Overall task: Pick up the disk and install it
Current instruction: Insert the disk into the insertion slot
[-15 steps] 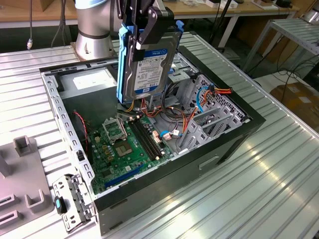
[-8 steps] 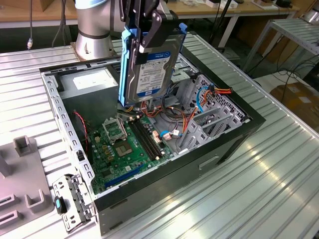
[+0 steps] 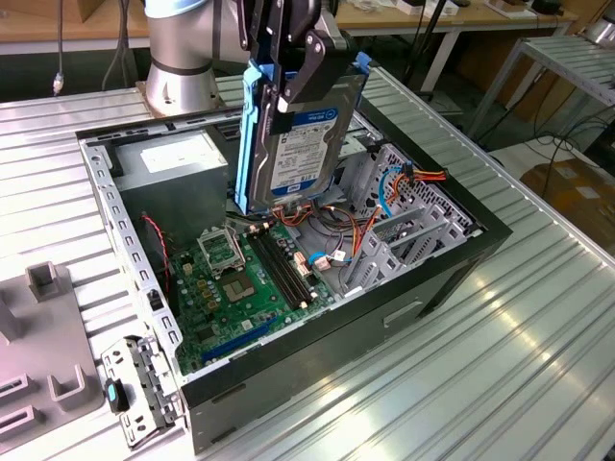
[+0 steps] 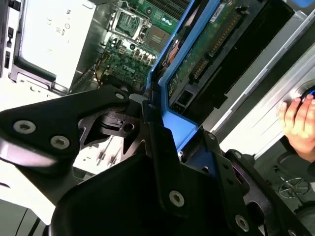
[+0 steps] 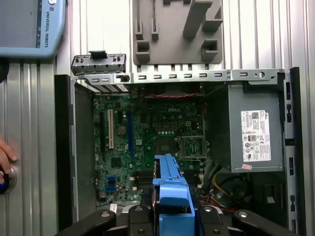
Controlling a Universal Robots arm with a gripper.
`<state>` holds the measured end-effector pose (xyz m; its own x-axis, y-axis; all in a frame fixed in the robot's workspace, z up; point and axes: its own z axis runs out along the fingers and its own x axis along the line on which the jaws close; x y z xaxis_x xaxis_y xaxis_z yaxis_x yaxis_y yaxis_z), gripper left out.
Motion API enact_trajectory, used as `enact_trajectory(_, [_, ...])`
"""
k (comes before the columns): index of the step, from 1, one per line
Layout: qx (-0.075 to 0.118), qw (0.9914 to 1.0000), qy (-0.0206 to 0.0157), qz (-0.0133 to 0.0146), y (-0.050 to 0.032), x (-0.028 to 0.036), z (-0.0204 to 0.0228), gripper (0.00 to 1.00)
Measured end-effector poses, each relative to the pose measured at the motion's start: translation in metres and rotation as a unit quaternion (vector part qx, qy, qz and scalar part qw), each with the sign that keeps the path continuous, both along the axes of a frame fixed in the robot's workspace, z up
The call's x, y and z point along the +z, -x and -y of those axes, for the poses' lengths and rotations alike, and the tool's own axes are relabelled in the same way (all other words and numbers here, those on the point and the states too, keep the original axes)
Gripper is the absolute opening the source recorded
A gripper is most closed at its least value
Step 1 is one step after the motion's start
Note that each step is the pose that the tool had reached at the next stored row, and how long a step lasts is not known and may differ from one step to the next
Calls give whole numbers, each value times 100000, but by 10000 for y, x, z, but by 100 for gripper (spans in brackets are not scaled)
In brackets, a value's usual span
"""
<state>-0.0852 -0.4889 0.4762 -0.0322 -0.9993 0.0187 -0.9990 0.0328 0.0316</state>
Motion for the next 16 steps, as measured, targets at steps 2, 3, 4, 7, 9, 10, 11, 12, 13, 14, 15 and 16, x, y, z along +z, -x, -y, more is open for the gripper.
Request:
enact_trajectory(2, [-3,100000,4,-5,-20,0,18,37])
enact_trajectory(3, [0,100000,9,-11,-78,0,22,37])
enact_trajectory(4, [-4,100000,2,-14,-127,0,25,37])
enact_trajectory(7, [2,100000,5,-26,-253,0,30,37])
enact_trajectory(9, [0,100000,2,-28,-278,-1,40,37])
enact_trajectory(10, [0,100000,-2,-24,-286,-2,47,37])
enact_trajectory(11, [2,100000,0,-27,-293,-2,62,37])
enact_trajectory(12, [-2,100000,2,-26,-296,-2,81,37])
enact_trajectory(13, [-2,100000,1,-27,-297,-2,96,37])
enact_trajectory(14, [-3,100000,4,-29,-298,-2,123,37])
enact_trajectory(15, [-1,100000,4,-27,-298,-3,146,37])
enact_trajectory(16, [0,100000,-7,-23,-299,-5,192,37])
